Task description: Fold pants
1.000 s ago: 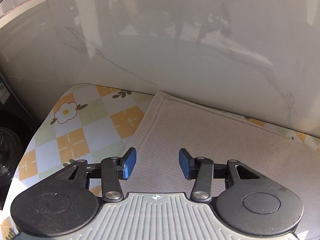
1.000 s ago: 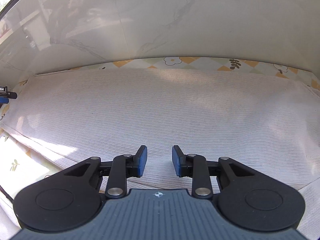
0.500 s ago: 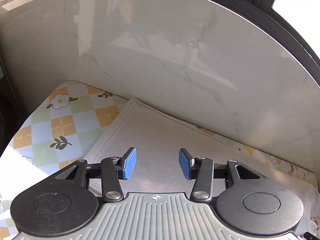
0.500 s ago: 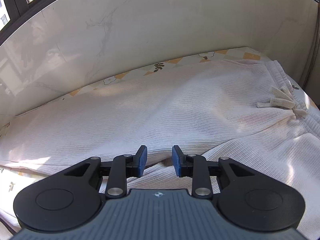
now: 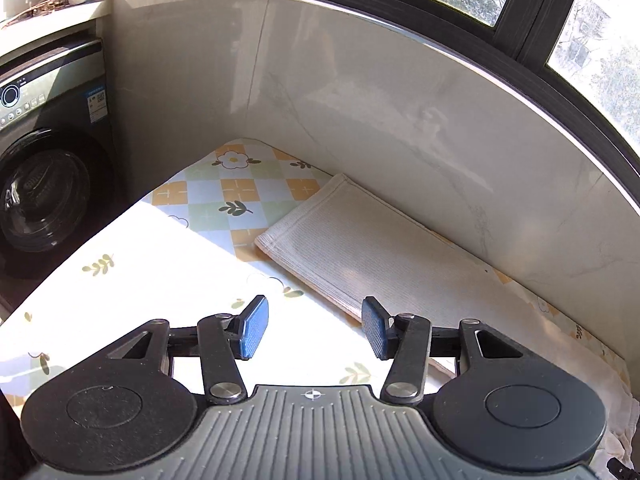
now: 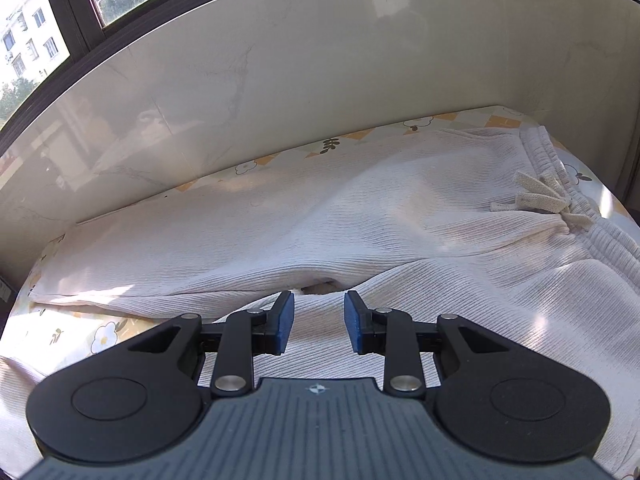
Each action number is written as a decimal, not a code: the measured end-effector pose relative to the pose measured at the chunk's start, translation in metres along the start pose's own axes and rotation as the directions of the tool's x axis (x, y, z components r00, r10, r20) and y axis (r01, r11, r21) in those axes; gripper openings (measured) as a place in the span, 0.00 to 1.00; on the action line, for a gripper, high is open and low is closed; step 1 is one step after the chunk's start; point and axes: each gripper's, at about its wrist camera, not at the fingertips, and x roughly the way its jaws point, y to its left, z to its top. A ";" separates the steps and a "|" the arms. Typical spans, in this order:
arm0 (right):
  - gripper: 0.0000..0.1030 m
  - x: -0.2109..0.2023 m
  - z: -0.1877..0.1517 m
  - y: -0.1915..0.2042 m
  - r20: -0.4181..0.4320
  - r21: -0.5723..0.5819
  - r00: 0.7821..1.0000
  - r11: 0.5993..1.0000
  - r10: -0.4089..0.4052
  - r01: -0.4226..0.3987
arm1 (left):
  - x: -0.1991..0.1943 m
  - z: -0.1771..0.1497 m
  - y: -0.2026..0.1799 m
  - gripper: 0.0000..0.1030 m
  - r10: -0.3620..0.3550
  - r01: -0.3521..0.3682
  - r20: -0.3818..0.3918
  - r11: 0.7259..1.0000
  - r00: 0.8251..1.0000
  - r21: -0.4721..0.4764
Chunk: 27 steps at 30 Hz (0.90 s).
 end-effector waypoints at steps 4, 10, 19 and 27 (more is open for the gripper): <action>0.30 -0.015 -0.016 -0.011 -0.007 -0.001 0.998 0.998 0.060 -0.060 | -0.033 -0.048 0.013 0.52 0.055 -0.056 -0.020 0.996 0.998 -0.067; 0.31 -0.024 -0.044 -0.024 -0.053 -0.018 0.992 0.993 0.113 -0.114 | -0.083 -0.119 0.039 0.52 0.113 -0.124 -0.066 0.976 0.991 -0.180; 0.32 -0.038 -0.066 -0.016 -0.096 -0.050 0.983 0.985 0.157 -0.162 | -0.091 -0.171 0.090 0.52 0.055 -0.104 -0.121 0.888 0.991 -0.448; 0.33 -0.032 -0.060 -0.009 -0.102 -0.065 0.989 0.991 0.111 -0.118 | -0.048 -0.185 0.091 0.52 -0.074 -0.003 -0.098 0.787 0.992 -0.617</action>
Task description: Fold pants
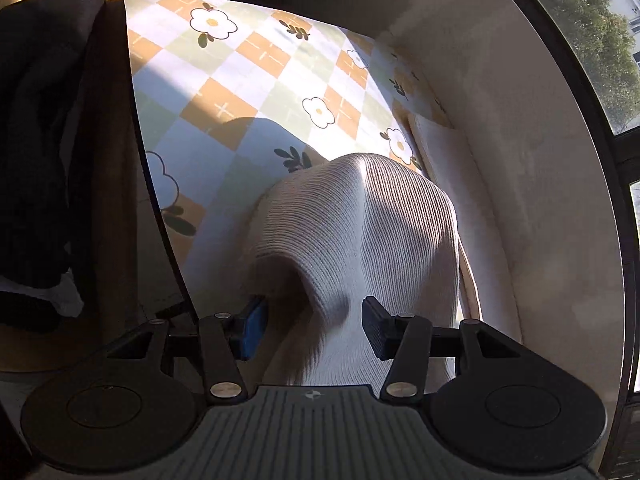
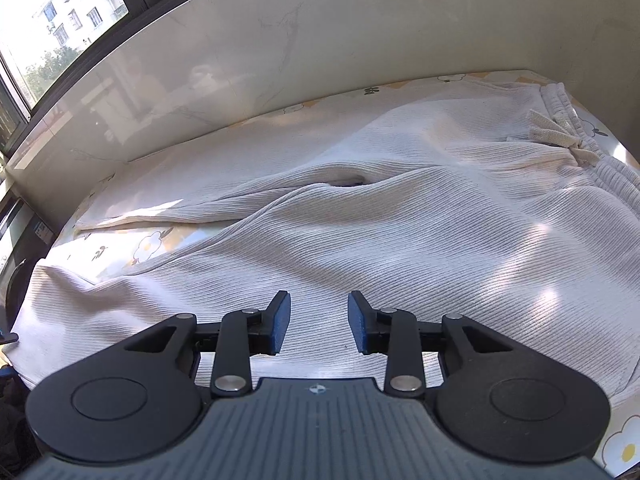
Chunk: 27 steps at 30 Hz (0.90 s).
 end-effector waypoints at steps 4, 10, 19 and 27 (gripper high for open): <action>0.33 0.015 -0.001 0.002 -0.044 0.014 0.998 0.999 -0.035 0.035 | 0.017 0.006 -0.004 0.52 0.016 -0.016 -0.009 1.000 1.000 0.021; 0.33 0.033 -0.003 0.014 -0.090 0.015 0.994 0.998 -0.064 0.066 | 0.029 0.016 -0.004 0.53 0.020 -0.020 0.008 1.000 1.000 -0.010; 0.33 0.060 -0.001 0.037 -0.129 0.008 0.988 0.996 -0.087 0.089 | 0.004 0.059 -0.084 0.07 -0.074 0.029 0.146 0.957 0.987 0.290; 0.34 0.070 0.001 0.041 -0.123 0.047 0.988 0.994 -0.096 0.102 | -0.037 0.060 -0.116 0.10 -0.202 0.103 0.156 0.868 0.967 0.487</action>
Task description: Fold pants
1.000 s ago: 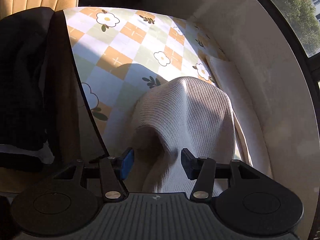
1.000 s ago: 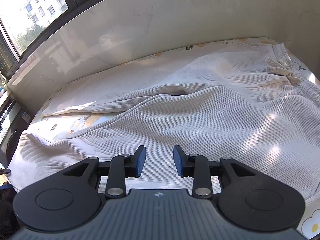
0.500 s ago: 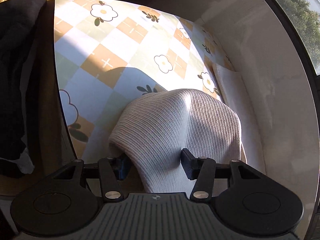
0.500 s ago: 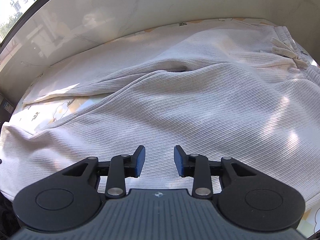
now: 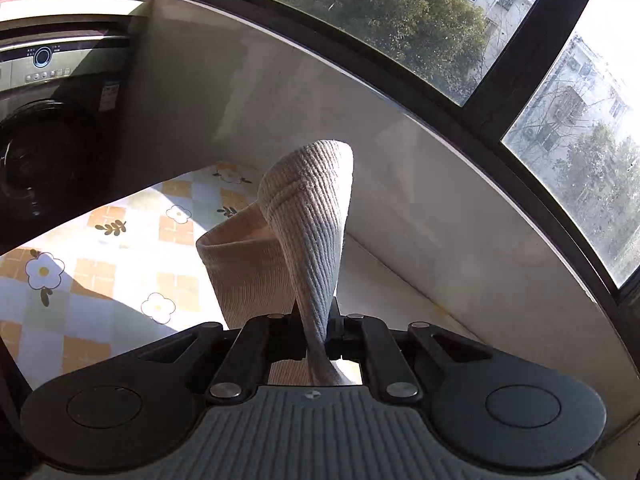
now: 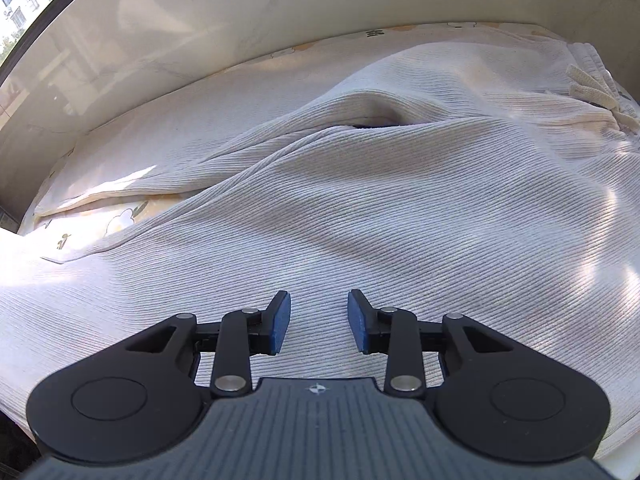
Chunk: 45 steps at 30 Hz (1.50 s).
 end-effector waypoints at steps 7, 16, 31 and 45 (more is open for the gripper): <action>0.36 0.002 0.003 0.012 -0.011 -0.018 1.000 1.000 -0.010 0.010 | 0.016 -0.031 0.082 0.54 0.214 -0.238 -0.126 0.945 0.969 -0.224; 0.36 0.010 0.009 0.038 -0.029 -0.068 1.000 0.998 0.004 -0.006 | 0.012 -0.022 0.143 0.58 0.337 -0.361 -0.130 0.875 0.932 -0.323; 0.36 -0.025 -0.011 0.001 0.067 0.017 0.998 1.000 -0.013 0.011 | 0.011 -0.083 0.099 0.56 0.189 -0.258 -0.286 0.939 0.940 -0.229; 0.34 -0.107 -0.068 -0.126 0.175 0.316 0.973 0.945 -0.148 0.087 | 0.034 -0.124 -0.007 0.55 0.087 -0.096 -0.341 0.995 0.936 -0.010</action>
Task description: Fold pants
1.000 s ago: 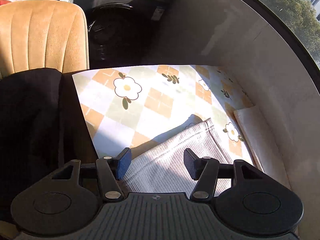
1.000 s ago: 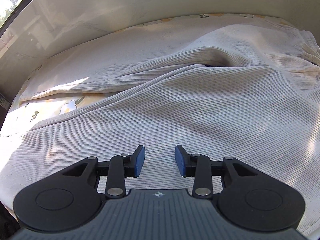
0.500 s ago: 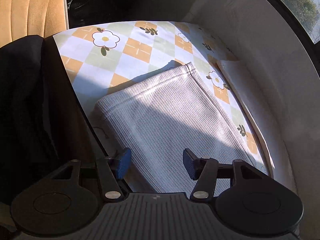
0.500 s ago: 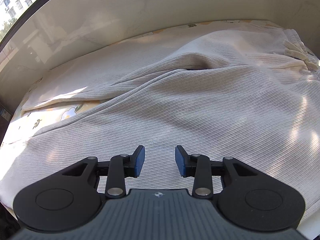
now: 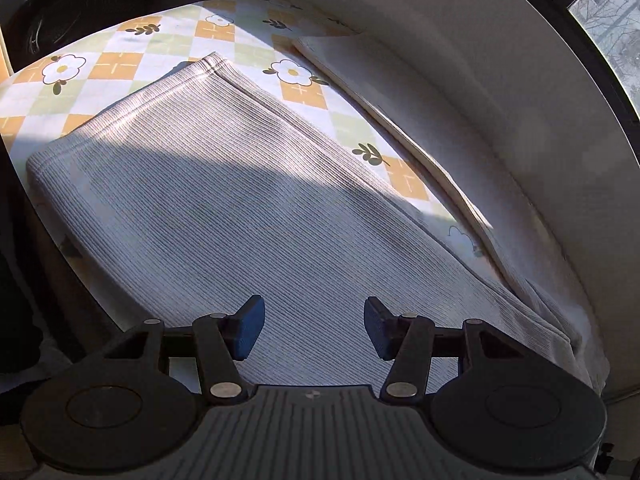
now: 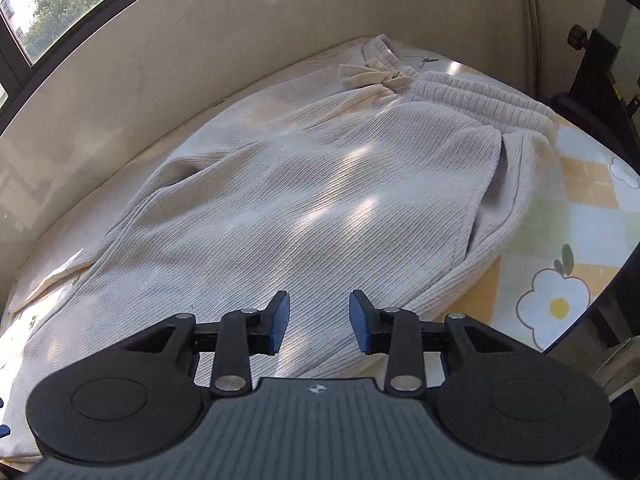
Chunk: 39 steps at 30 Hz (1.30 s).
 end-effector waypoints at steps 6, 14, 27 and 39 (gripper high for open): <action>0.34 -0.023 0.000 -0.035 0.056 0.067 0.998 0.998 0.003 -0.006 | 0.015 -0.026 -0.036 0.55 0.004 -0.001 -0.029 0.994 1.000 0.106; 0.36 -0.030 -0.007 -0.063 0.079 0.143 0.997 0.989 0.013 -0.024 | 0.032 -0.056 -0.064 0.55 0.054 -0.040 -0.065 0.981 0.996 0.192; 0.39 -0.017 0.000 -0.093 0.136 0.282 0.989 0.956 0.048 -0.085 | 0.038 -0.074 -0.086 0.56 0.101 -0.079 -0.060 0.950 0.993 0.302; 0.44 0.004 0.014 -0.092 0.118 0.279 0.984 0.946 0.136 -0.164 | 0.033 -0.075 -0.087 0.61 0.125 -0.101 -0.061 0.949 0.990 0.300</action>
